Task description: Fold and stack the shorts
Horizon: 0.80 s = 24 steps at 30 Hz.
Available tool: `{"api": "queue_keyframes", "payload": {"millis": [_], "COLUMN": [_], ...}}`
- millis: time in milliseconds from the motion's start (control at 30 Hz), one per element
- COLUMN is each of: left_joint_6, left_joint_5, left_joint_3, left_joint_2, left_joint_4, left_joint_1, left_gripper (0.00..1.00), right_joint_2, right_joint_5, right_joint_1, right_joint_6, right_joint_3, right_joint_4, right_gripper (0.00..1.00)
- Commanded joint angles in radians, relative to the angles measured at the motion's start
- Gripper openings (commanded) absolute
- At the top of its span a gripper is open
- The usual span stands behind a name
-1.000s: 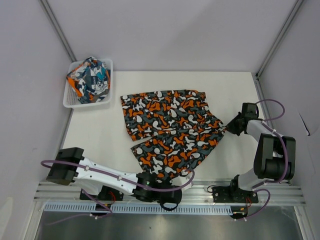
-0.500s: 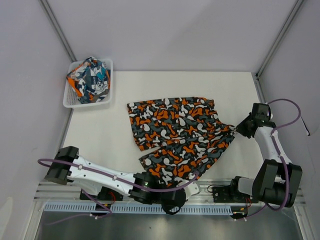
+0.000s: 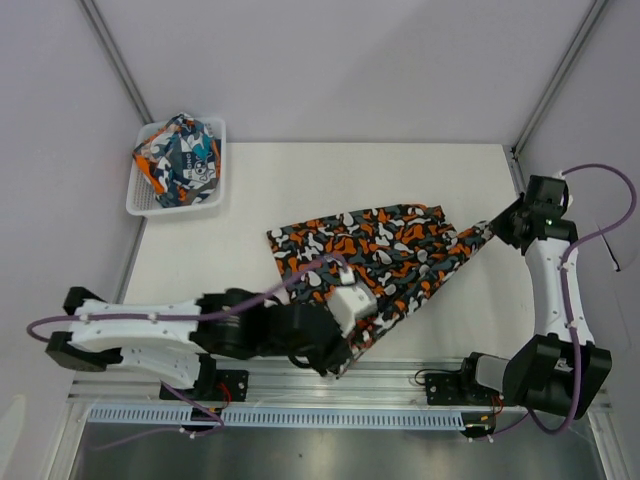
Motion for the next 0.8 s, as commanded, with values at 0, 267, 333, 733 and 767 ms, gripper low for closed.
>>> {"api": "queue_keyframes", "payload": {"millis": [0, 267, 333, 733, 767], "left_joint_6": [-0.012, 0.114, 0.155, 0.246, 0.252], "left_joint_5": [-0.01, 0.036, 0.056, 0.326, 0.325], "left_joint_3": [0.089, 0.149, 0.149, 0.111, 0.065], "left_joint_2": [-0.122, -0.162, -0.144, -0.064, -0.064], "left_joint_4": [-0.136, -0.18, -0.172, -0.044, -0.019], "left_joint_1": [0.09, 0.41, 0.494, 0.7, 0.684], "left_gripper": [0.0, 0.0, 0.0, 0.22, 0.3], "right_joint_2": [0.037, 0.137, 0.163, 0.263, 0.267], "right_joint_5": [-0.005, -0.132, -0.164, -0.2, -0.198], "right_joint_1": [-0.011, -0.011, -0.011, -0.006, -0.009], "right_joint_6": [0.02, 0.118, 0.138, 0.149, 0.145], "right_joint_3": [0.133, 0.238, 0.243, 0.272, 0.258], "right_joint_4": [0.012, 0.079, 0.122, 0.184, 0.185], "right_gripper": [0.0, 0.0, 0.0, 0.0, 0.0]}}
